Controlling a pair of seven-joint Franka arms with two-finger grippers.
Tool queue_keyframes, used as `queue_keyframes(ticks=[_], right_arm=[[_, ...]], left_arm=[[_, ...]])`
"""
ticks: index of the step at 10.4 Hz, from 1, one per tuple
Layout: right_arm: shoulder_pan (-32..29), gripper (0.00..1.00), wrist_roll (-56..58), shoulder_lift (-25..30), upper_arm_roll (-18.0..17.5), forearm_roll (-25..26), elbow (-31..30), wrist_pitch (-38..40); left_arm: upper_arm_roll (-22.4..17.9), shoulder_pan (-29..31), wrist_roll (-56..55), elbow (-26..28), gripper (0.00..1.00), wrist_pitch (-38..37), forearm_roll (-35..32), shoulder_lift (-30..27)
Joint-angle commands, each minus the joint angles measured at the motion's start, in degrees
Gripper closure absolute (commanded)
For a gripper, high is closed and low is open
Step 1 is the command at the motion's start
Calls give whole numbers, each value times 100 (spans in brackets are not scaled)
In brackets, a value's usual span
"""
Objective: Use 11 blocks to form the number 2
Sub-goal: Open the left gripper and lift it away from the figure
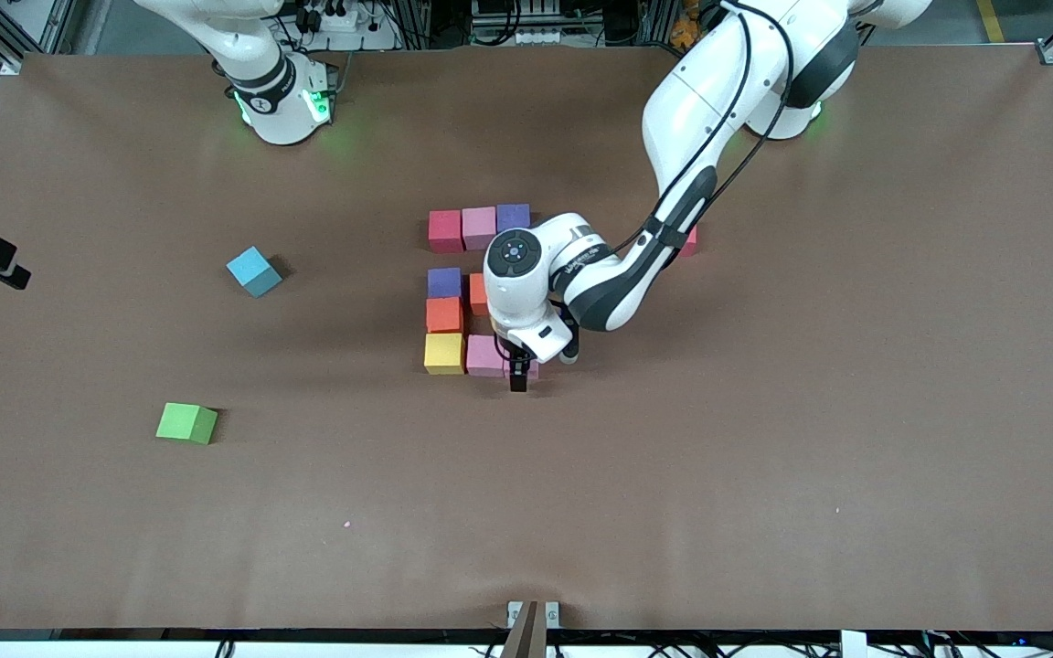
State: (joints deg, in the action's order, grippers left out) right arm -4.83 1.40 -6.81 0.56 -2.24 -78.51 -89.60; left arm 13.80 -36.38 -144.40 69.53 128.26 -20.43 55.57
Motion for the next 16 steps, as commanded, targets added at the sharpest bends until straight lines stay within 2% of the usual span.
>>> queue_keyframes(ticks=[1,5,8,12,16], right_arm=[[-71,0,-17,31,-39,-101,-33,3],[-71,0,-17,31,-39,-101,-33,-5],[-80,0,-17,31,-39,-101,-33,4],[-80,0,-17,31,-39,-101,-33,-14],[-80,0,-17,31,-39,-101,-33,-14]], left_arm=[[-26,-19,9,43,0,-502,249,-449],[115,200,639,43,0,-1249,346,-949],[97,902,1237,96,0,-1706,637,-1775],[106,1641,2817,96,0,-2050,663,-2409],[219,2186,4417,174,0,-2805,874,-2874]])
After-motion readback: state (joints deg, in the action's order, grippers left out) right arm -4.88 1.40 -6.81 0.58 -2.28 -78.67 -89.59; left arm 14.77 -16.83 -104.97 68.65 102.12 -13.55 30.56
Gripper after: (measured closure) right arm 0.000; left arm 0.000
